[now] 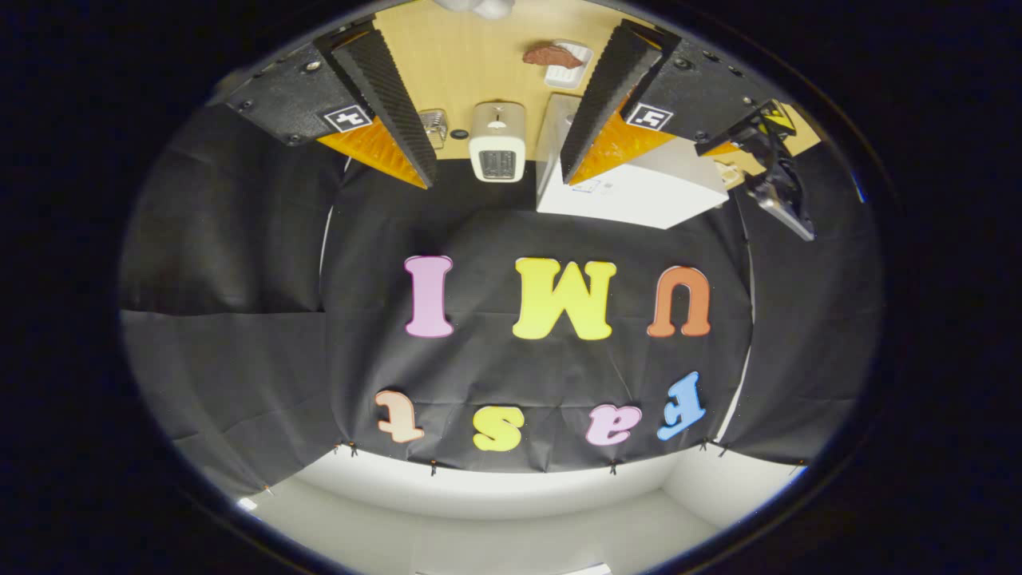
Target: Open the microwave oven with the left hand, put the food in, and close the microwave oven.
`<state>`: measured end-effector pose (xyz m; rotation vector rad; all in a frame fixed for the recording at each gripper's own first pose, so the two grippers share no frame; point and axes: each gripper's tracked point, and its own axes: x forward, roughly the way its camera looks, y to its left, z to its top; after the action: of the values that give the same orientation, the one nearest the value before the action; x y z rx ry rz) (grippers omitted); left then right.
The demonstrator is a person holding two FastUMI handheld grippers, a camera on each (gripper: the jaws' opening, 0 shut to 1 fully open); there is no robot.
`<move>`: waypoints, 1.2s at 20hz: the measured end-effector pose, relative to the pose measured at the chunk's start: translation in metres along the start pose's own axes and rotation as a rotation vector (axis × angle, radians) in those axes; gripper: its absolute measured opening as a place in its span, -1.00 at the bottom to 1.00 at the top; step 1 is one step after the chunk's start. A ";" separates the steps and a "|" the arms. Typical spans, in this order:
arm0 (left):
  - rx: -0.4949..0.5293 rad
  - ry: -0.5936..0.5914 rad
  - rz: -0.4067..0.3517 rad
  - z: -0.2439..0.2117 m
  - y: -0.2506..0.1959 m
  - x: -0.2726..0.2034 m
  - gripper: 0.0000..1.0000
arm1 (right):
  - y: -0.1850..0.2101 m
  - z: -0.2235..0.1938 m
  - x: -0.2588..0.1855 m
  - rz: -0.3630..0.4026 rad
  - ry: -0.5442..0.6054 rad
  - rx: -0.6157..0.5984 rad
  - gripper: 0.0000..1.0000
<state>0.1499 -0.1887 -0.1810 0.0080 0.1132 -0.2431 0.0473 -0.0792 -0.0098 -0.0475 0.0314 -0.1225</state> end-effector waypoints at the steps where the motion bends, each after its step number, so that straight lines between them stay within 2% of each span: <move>1: -0.013 0.020 0.000 -0.011 -0.006 0.014 0.93 | -0.005 -0.005 0.004 -0.006 0.009 -0.004 1.00; 4: -0.030 0.063 -0.001 -0.042 -0.020 0.052 0.93 | -0.015 -0.015 0.016 -0.011 0.036 -0.016 1.00; 8: -0.030 0.068 0.011 -0.058 -0.024 0.083 0.93 | -0.025 -0.027 0.025 -0.021 0.060 -0.009 1.00; 9: -0.029 0.074 0.009 -0.062 -0.025 0.088 0.92 | -0.030 -0.031 0.026 -0.025 0.066 -0.007 0.80; 10: -0.026 0.082 -0.004 -0.066 -0.029 0.092 0.85 | -0.033 -0.034 0.027 -0.032 0.074 -0.006 1.00; 13: -0.027 0.089 -0.031 -0.069 -0.034 0.100 0.64 | -0.042 -0.041 0.030 -0.045 0.091 -0.005 1.00; 14: -0.019 0.090 -0.012 -0.071 -0.030 0.100 0.76 | -0.043 -0.042 0.030 -0.048 0.094 -0.008 1.00; 18: 0.003 0.094 -0.003 -0.074 -0.029 0.099 -0.44 | -0.040 -0.043 0.029 -0.036 0.100 -0.027 1.00; 20: -0.009 0.091 -0.005 -0.075 -0.028 0.101 -0.62 | -0.038 -0.040 0.029 -0.029 0.092 -0.033 1.00; 21: -0.001 0.092 -0.009 -0.075 -0.029 0.101 -0.46 | -0.037 -0.040 0.029 -0.026 0.089 -0.036 1.00; 22: -0.001 0.090 -0.008 -0.075 -0.028 0.100 -0.64 | -0.035 -0.039 0.029 -0.024 0.090 -0.041 1.00; 24: 0.004 0.090 -0.004 -0.074 -0.027 0.098 -0.64 | -0.035 -0.039 0.026 -0.020 0.086 -0.049 1.00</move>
<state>0.2293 -0.2368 -0.2656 0.0223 0.2027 -0.2471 0.0678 -0.1184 -0.0474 -0.0915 0.1202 -0.1436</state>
